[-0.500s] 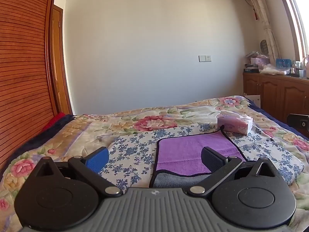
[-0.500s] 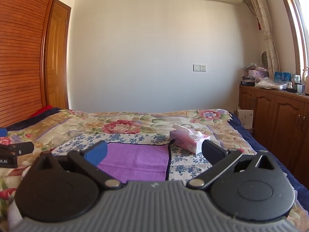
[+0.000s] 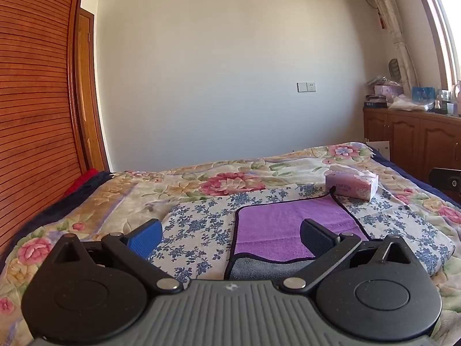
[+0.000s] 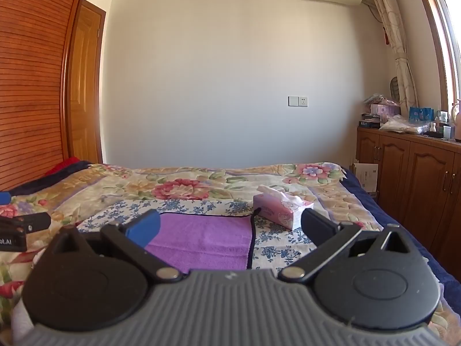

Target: Fold towel

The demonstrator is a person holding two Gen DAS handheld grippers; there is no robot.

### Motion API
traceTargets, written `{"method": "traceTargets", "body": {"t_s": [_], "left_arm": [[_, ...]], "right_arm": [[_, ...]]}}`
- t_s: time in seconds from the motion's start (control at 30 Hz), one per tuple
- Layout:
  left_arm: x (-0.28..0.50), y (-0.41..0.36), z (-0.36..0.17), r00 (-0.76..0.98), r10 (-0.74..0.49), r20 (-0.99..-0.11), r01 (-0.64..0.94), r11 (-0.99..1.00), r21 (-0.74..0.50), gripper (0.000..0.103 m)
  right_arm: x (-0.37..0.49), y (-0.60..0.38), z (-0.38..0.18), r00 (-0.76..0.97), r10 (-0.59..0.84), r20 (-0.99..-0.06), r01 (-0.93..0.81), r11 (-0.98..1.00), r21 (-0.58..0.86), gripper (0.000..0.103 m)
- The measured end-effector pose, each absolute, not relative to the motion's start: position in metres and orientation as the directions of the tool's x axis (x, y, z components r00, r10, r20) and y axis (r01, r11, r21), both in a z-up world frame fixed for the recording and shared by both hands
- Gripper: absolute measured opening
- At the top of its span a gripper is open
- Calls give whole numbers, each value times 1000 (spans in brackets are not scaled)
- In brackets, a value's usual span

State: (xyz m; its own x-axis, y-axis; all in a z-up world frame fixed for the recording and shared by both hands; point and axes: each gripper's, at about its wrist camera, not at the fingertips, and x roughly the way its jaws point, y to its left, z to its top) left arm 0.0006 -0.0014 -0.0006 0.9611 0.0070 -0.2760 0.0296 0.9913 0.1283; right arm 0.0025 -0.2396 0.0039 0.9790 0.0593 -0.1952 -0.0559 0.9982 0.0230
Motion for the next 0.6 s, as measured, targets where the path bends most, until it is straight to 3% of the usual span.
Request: {"method": "traceTargets", "body": {"t_s": [0.6], "left_arm": [[2,1,1,961,6,-276,31,991,129,103]], "right_arm": [[3,-239,4,979,59,-195,-56,998,23,103]]}}
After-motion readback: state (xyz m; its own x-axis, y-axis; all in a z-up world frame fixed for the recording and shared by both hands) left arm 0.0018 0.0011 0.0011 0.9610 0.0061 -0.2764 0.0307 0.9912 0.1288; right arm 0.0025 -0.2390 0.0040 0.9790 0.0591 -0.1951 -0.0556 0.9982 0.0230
